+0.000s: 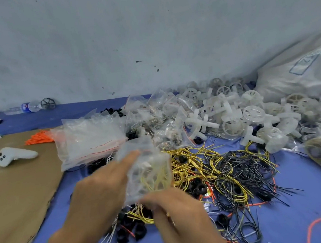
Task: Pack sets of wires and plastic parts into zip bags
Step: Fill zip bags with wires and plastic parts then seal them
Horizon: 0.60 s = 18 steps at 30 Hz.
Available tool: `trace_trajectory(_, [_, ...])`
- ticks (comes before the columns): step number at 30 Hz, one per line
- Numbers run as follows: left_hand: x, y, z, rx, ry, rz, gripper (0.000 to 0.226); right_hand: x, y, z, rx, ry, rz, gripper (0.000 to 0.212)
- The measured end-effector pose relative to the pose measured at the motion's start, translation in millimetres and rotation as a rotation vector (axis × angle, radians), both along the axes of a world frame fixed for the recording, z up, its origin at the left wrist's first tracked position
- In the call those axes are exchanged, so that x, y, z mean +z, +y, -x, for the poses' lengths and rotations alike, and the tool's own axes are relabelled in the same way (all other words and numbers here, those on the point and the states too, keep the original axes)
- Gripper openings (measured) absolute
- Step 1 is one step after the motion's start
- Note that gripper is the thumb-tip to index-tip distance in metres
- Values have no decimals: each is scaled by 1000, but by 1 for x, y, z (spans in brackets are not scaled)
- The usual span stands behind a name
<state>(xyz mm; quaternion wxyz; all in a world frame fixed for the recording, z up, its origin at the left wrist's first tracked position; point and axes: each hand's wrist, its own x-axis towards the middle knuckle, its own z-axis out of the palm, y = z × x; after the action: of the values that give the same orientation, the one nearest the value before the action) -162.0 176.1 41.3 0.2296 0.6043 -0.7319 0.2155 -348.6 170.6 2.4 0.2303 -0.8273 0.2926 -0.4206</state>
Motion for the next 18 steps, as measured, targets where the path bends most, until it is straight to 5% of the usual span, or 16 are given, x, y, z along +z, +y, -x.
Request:
trace_trajectory(3, [5, -4, -13, 140, 175, -47, 49, -24, -22, 19, -321, -89, 77, 20])
trace_trajectory(7, [8, -4, -9, 119, 351, -119, 49, -53, -74, 25, -413, 526, -38, 42])
trace_trajectory(10, [8, -3, -6, 116, 407, -130, 48, -74, -93, 21, -419, 735, -40, 50])
trace_trajectory(14, [1, -1, -7, 118, 420, -158, 45, -78, -98, 22, -500, 694, 39, 21])
trace_trajectory(18, [-7, -3, -5, 69, 460, -178, 42, -64, -104, 36, -549, 447, 118, 11])
